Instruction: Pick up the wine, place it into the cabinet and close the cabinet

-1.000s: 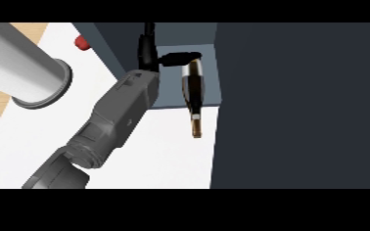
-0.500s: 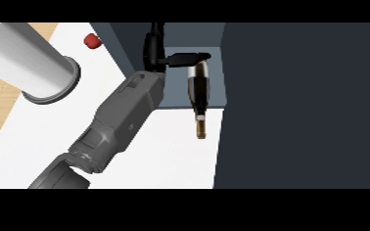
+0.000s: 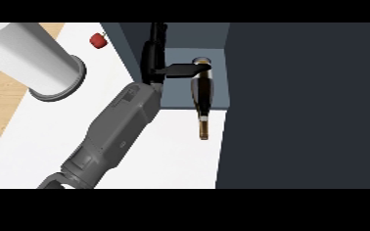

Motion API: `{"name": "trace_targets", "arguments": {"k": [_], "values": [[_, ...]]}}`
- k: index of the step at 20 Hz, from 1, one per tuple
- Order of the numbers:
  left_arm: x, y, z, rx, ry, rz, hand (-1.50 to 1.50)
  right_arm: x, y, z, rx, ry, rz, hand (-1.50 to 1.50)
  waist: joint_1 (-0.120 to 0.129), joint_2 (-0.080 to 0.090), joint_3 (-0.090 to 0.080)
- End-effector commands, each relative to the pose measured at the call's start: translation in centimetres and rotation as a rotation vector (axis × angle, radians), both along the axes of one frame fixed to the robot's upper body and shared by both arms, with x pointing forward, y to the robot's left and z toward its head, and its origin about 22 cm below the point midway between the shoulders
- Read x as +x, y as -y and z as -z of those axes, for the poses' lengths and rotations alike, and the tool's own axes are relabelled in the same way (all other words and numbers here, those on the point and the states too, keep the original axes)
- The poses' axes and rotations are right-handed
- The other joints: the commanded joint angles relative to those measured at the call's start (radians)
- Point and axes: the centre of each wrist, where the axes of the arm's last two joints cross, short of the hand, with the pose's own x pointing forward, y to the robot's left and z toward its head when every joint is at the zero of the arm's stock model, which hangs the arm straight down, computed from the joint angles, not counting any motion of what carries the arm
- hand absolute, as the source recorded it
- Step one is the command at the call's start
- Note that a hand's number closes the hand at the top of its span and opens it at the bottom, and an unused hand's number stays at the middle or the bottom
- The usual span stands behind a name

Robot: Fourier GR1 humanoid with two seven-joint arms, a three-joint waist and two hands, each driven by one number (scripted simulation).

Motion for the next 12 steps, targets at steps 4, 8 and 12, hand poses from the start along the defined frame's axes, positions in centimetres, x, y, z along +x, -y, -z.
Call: {"name": "trace_targets", "arguments": {"k": [4,8,12], "values": [[-4.6,0.0,1.8,-0.064,-0.017,0.063,-1.5,-4.1,0.9,-3.6,0.042,0.065,0.0,-1.5,0.005,-0.003,0.0],[-7.6,0.5,0.8,-0.1,-0.021,0.111,-1.5,-3.4,0.8,-3.5,0.024,0.086,0.002,-1.5,0.01,-0.002,0.0],[-11.0,0.3,0.8,-0.116,0.006,0.085,-1.5,-3.7,0.7,-3.4,0.017,0.075,-0.01,-1.5,-0.004,0.004,0.0]]}}
